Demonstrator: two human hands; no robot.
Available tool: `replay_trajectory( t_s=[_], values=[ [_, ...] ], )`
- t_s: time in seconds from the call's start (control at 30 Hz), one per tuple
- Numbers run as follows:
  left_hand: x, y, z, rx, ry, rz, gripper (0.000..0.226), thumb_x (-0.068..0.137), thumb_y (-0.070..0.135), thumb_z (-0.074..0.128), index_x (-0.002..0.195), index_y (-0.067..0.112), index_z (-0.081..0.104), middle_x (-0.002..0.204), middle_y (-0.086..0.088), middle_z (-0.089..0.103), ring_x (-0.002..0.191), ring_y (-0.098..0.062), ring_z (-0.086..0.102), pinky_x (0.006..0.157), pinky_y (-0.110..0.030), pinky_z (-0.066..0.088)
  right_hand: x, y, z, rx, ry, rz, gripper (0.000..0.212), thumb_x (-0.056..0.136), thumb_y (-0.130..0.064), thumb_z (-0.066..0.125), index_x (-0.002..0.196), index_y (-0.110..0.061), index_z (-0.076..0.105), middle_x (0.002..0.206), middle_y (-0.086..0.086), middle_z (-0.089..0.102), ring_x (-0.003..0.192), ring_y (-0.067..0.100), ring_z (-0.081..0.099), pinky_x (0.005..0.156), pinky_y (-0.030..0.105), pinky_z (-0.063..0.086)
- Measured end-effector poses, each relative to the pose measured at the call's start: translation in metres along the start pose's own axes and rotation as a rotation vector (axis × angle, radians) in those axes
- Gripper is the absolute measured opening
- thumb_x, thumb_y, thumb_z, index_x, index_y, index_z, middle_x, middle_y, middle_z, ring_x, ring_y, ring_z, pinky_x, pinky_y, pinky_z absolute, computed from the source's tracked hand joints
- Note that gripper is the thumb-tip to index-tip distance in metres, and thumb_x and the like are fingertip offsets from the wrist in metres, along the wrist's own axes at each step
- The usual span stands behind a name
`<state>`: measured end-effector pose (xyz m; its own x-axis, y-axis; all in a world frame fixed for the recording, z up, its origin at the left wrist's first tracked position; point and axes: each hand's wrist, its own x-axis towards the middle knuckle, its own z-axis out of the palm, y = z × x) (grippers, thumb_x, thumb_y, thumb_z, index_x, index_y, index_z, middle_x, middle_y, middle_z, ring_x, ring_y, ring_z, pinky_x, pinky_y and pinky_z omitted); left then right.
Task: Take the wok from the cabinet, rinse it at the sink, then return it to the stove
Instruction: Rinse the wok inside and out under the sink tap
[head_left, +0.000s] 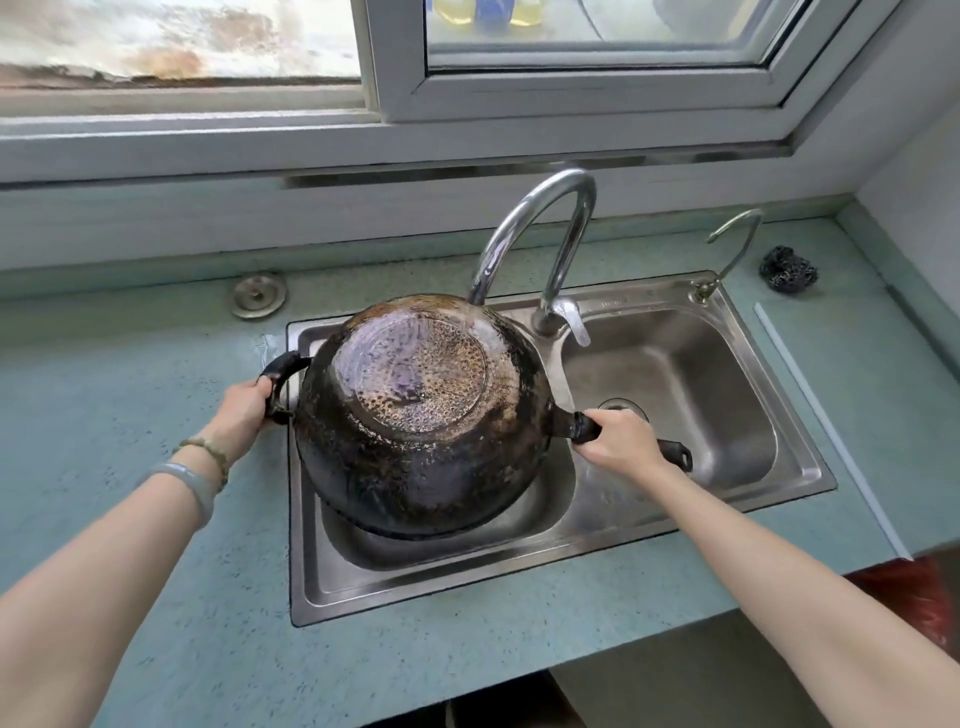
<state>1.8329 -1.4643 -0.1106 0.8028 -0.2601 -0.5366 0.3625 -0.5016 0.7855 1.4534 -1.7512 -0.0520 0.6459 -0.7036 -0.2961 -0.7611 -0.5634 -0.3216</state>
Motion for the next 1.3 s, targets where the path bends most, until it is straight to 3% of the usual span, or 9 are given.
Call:
replay_trajectory(
  t_s=[0.2,0.33,0.43,0.6,0.73,0.83,1.0,1.17,1.3],
  values=[
    [0.008,-0.001,-0.006,-0.061,0.089,-0.059,0.024,0.1,0.018,0.039,0.095,-0.001,0.054,0.074,-0.012,0.049,0.038,-0.012,0.055,0.053,-0.03,0.042,0.023,-0.013,0.007,0.022,-0.034,-0.027,0.015,0.077,-0.035,0.064,0.081,-0.021,0.065,0.085,0.01,0.072,0.091,0.036,0.062,0.065,0.035,0.039],
    [0.016,-0.004,-0.007,-0.108,0.129,-0.092,0.031,0.1,0.016,0.039,0.072,0.009,0.05,0.075,-0.01,0.048,0.061,-0.018,0.046,0.064,-0.03,0.04,0.037,-0.018,0.008,0.065,-0.05,-0.014,0.01,0.077,-0.028,0.067,0.077,-0.021,0.06,0.084,0.011,0.07,0.086,0.034,0.062,0.063,0.034,0.04],
    [0.024,-0.008,-0.009,-0.117,0.142,-0.089,0.027,0.098,0.014,0.04,0.075,0.007,0.052,0.075,-0.008,0.049,0.066,-0.02,0.046,0.067,-0.032,0.04,0.046,-0.019,0.01,0.071,-0.057,-0.033,0.018,0.076,-0.026,0.068,0.071,-0.022,0.051,0.082,0.012,0.069,0.084,0.036,0.062,0.067,0.037,0.043],
    [0.041,-0.016,-0.01,-0.103,0.18,-0.068,0.018,0.096,0.016,0.039,0.103,0.003,0.05,0.1,-0.015,0.052,0.093,-0.026,0.049,0.083,-0.038,0.041,0.056,-0.02,0.013,0.058,-0.077,-0.052,0.03,0.081,-0.037,0.07,0.07,-0.019,0.049,0.081,0.008,0.067,0.083,0.033,0.059,0.072,0.036,0.036],
    [0.05,-0.017,-0.013,-0.082,0.186,-0.066,0.021,0.095,0.018,0.04,0.101,0.002,0.052,0.079,-0.009,0.051,0.086,-0.025,0.048,0.081,-0.038,0.038,0.061,-0.021,0.016,0.098,-0.083,-0.062,0.028,0.082,-0.038,0.07,0.072,-0.021,0.051,0.081,0.008,0.068,0.085,0.033,0.061,0.078,0.04,0.04],
    [0.058,-0.02,-0.017,-0.06,0.195,-0.063,0.023,0.094,0.02,0.043,0.104,0.002,0.054,0.09,-0.013,0.052,0.089,-0.025,0.046,0.081,-0.037,0.037,0.065,-0.021,0.017,0.105,-0.094,-0.072,0.024,0.082,-0.038,0.071,0.076,-0.024,0.052,0.086,0.009,0.069,0.088,0.033,0.062,0.081,0.041,0.042],
    [0.061,-0.022,-0.016,-0.049,0.196,-0.09,0.02,0.092,0.019,0.044,0.08,0.007,0.054,0.076,-0.011,0.05,0.088,-0.024,0.046,0.079,-0.037,0.037,0.071,-0.02,0.019,0.091,-0.081,-0.082,0.023,0.084,-0.038,0.068,0.084,-0.016,0.062,0.089,0.01,0.07,0.09,0.034,0.062,0.08,0.04,0.041],
    [0.048,-0.014,-0.006,-0.074,0.2,-0.083,0.026,0.094,0.013,0.042,0.069,0.012,0.048,0.068,-0.008,0.044,0.069,-0.024,0.043,0.066,-0.033,0.038,0.075,-0.018,0.022,0.018,-0.068,-0.089,0.015,0.086,-0.03,0.063,0.087,-0.015,0.06,0.09,0.009,0.07,0.09,0.036,0.061,0.083,0.041,0.04],
    [0.047,-0.016,-0.002,-0.035,0.201,-0.074,0.032,0.096,0.016,0.044,0.064,0.011,0.046,0.063,-0.01,0.039,0.059,-0.024,0.036,0.06,-0.033,0.031,0.076,-0.013,0.024,-0.033,-0.054,-0.097,0.012,0.081,-0.018,0.058,0.078,-0.018,0.047,0.085,0.01,0.065,0.088,0.038,0.058,0.071,0.04,0.034]
  ],
)
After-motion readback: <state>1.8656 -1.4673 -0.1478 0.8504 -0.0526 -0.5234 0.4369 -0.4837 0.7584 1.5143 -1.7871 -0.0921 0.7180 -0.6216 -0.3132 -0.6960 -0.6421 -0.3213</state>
